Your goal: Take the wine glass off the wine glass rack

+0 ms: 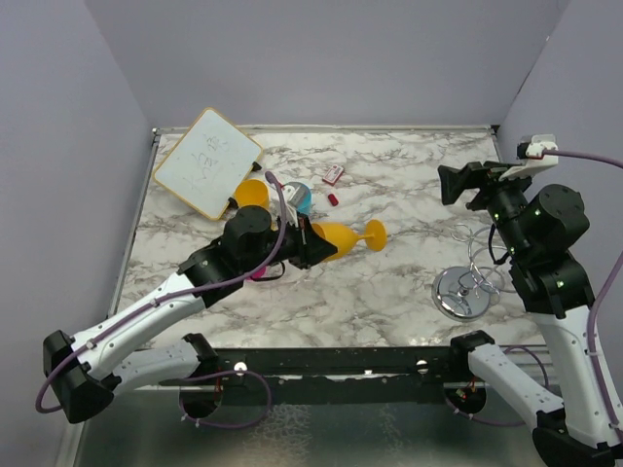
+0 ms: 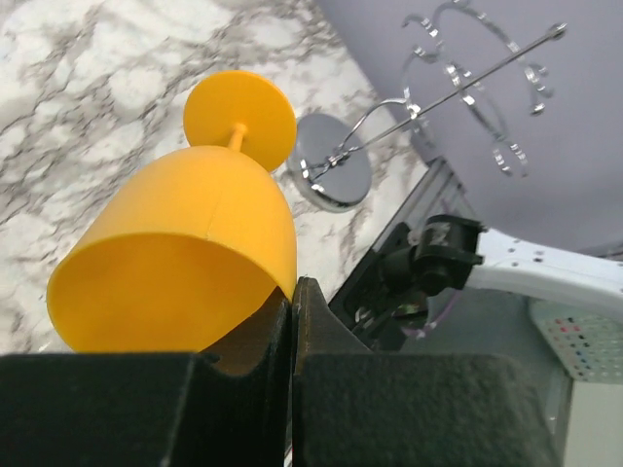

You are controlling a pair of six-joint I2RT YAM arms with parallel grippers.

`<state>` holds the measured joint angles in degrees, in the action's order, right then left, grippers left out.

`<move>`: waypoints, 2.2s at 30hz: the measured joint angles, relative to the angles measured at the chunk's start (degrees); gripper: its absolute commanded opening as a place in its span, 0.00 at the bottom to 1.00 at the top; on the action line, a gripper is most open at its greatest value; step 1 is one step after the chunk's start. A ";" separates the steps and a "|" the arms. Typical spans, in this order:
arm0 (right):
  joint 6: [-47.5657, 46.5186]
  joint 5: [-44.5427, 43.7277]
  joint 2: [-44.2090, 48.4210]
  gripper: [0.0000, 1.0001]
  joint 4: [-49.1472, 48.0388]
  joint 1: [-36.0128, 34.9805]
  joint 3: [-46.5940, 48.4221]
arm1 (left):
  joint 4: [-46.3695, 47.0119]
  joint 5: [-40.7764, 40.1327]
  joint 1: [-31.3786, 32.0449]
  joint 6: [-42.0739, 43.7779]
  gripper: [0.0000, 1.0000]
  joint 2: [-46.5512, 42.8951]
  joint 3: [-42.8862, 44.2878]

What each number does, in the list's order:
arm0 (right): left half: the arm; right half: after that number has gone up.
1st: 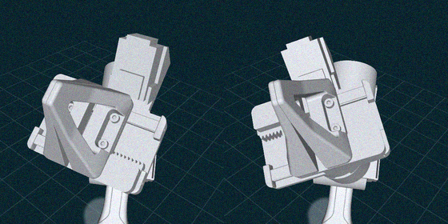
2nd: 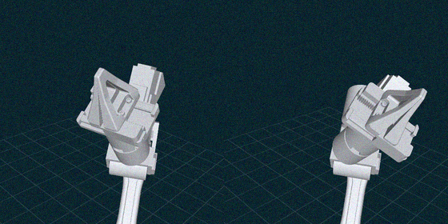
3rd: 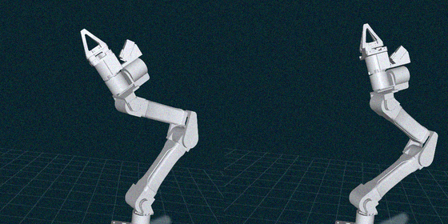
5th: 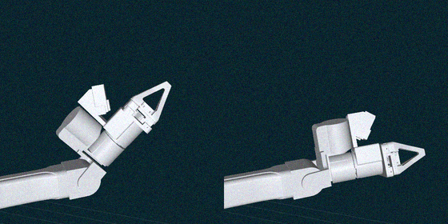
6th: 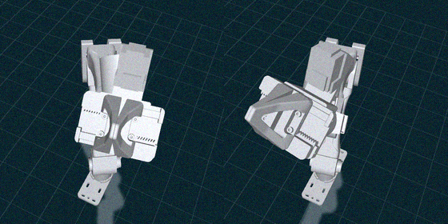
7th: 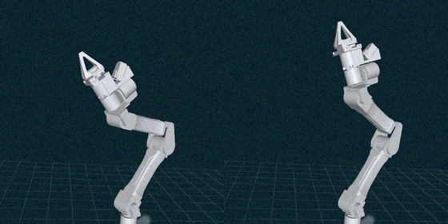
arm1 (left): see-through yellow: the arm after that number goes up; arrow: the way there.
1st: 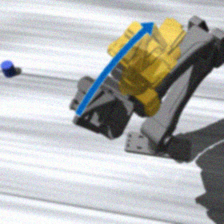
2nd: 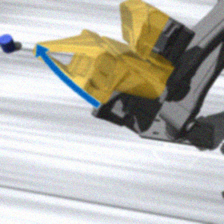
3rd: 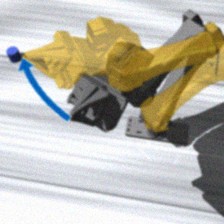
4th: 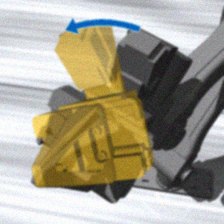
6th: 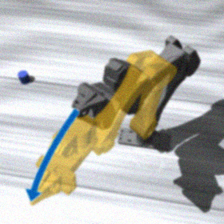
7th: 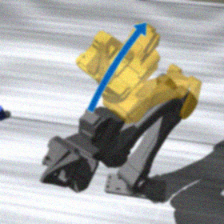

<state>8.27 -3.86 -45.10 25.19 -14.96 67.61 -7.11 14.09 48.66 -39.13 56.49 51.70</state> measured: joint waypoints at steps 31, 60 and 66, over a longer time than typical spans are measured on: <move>-3.91 -3.82 2.49 1.00 -5.14 -1.49 -3.50 | -43.30 -25.97 6.49 11.21 0.00 19.85 24.65; -6.84 -6.86 6.62 0.99 -5.57 -3.10 -4.55 | -55.01 -27.39 4.68 17.42 0.00 30.14 29.99; -7.21 -7.48 6.67 1.00 -5.60 -3.48 -5.01 | -55.12 -27.17 4.52 18.34 0.00 31.45 30.58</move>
<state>1.06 -11.33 -38.44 19.59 -18.44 62.61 -62.24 -13.08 53.19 -20.80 87.94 82.28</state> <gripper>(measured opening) 0.994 0.018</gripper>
